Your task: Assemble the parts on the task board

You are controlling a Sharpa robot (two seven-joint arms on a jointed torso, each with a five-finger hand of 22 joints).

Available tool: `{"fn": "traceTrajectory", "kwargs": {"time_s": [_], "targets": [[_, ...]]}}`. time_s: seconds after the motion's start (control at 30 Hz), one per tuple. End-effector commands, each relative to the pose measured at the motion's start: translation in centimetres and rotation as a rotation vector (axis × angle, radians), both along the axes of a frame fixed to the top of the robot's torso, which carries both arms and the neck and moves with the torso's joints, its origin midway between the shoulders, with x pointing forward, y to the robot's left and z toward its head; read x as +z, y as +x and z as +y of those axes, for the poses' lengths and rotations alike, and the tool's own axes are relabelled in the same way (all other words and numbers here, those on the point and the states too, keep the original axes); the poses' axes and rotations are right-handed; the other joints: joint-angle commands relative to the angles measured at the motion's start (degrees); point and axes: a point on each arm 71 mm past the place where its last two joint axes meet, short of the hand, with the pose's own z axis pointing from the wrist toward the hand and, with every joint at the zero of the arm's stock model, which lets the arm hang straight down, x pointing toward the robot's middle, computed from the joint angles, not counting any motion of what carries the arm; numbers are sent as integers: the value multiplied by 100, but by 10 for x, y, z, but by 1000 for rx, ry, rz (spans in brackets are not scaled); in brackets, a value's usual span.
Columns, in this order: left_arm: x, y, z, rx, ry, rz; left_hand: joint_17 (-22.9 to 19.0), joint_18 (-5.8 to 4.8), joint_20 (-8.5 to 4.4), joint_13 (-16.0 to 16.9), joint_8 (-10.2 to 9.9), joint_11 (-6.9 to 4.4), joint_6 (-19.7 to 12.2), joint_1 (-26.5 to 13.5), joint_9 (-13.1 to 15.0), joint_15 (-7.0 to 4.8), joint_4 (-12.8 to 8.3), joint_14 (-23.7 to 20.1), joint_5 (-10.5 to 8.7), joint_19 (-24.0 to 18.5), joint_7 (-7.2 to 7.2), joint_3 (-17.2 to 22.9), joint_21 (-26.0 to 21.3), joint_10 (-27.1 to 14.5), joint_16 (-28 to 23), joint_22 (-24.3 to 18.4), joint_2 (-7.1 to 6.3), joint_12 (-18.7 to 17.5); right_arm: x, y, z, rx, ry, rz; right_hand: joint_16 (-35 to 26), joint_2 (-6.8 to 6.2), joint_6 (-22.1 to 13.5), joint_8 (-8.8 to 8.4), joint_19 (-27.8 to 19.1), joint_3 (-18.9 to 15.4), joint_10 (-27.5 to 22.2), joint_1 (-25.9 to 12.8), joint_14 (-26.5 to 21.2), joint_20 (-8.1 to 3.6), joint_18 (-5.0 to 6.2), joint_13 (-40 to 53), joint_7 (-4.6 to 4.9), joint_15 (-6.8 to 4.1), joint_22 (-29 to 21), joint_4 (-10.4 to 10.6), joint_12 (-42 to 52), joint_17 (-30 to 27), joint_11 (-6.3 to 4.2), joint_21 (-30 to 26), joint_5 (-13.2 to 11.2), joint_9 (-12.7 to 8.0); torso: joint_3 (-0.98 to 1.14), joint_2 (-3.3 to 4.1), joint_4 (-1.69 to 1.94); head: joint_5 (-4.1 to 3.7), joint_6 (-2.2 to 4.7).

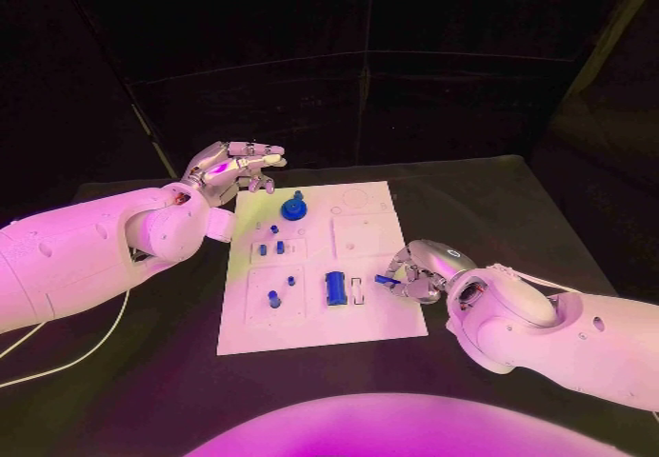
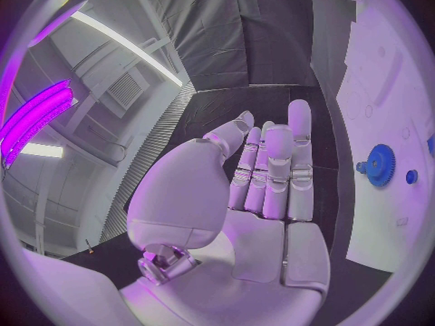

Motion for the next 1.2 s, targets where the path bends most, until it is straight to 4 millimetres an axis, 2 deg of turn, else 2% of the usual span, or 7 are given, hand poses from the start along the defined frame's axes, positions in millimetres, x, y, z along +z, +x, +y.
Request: {"fn": "traceTrajectory", "kwargs": {"time_s": [0.03,0.23,0.53,0.73,0.97,1.03,1.2], "targets": [[1,0,-2,-18,-10,2,-5,81,30,-1,38,-16,-47,-11,0,3,-4,-41,32,24,-8,-11,-31,-43,-10,-8,8,32,3,0,3,-35,75,-13,20,-67,157,-19,31,85,31,-34,312,7,-33,2,-97,-17,72,7,-21,7,22,41,-42,858,-1,2,-12,9,-7],[1,-1,-3,-27,-12,7,-20,81,31,-1,42,-19,-45,-11,1,2,-1,-48,32,23,-13,-8,-33,-45,-15,-9,14,37,-2,2,12,-11,55,40,22,-194,189,-61,11,297,40,-217,312,11,-26,8,-98,-14,46,64,-27,16,25,24,-169,888,0,-7,-6,18,-13],[1,-2,-5,-38,-13,13,-20,81,31,-1,42,-19,-45,-11,1,2,-1,-48,32,23,-13,-8,-33,-45,-15,-9,14,37,-9,5,25,22,32,87,63,-270,291,-62,31,442,82,-454,328,-1,-33,10,-136,-34,84,173,-24,98,-4,43,-240,937,4,-5,-9,31,-11],[1,-2,-6,-41,-16,11,-31,82,30,-2,56,-26,-32,-3,4,-1,-4,-56,33,21,-25,1,-37,-47,-17,-11,26,47,-12,6,33,44,24,100,79,-348,378,-45,35,463,82,-683,332,-22,-34,-103,-174,-56,97,290,-141,129,-32,47,49,991,5,-3,-11,35,-4],[1,-3,-6,-42,-16,11,-28,83,29,-2,59,-28,-28,2,5,-2,-7,-55,32,21,-27,3,-38,-46,-15,-12,26,50,-12,7,39,50,30,99,78,-353,447,-10,30,463,150,-743,332,-32,-32,32,-200,-70,91,322,10,129,-51,44,83,1022,4,0,-1,40,-4],[1,-3,-6,-41,-16,12,-28,83,29,-2,59,-28,-28,2,5,-2,-7,-55,32,21,-27,3,-38,-46,-15,-12,26,50,-12,8,39,48,31,97,78,-349,451,-10,31,464,151,-777,331,-37,-33,36,-202,-73,93,347,13,130,-55,44,99,1029,3,-8,-21,58,-6],[1,-3,-7,-43,-16,12,-28,83,29,-2,59,-28,-28,2,5,-2,-7,-55,32,21,-27,3,-38,-46,-15,-12,26,50,-13,8,41,47,34,95,80,-346,462,-8,32,444,163,-900,332,-44,-34,54,-205,-77,98,439,29,136,-57,45,100,1048,3,-4,-17,54,-9]]}}
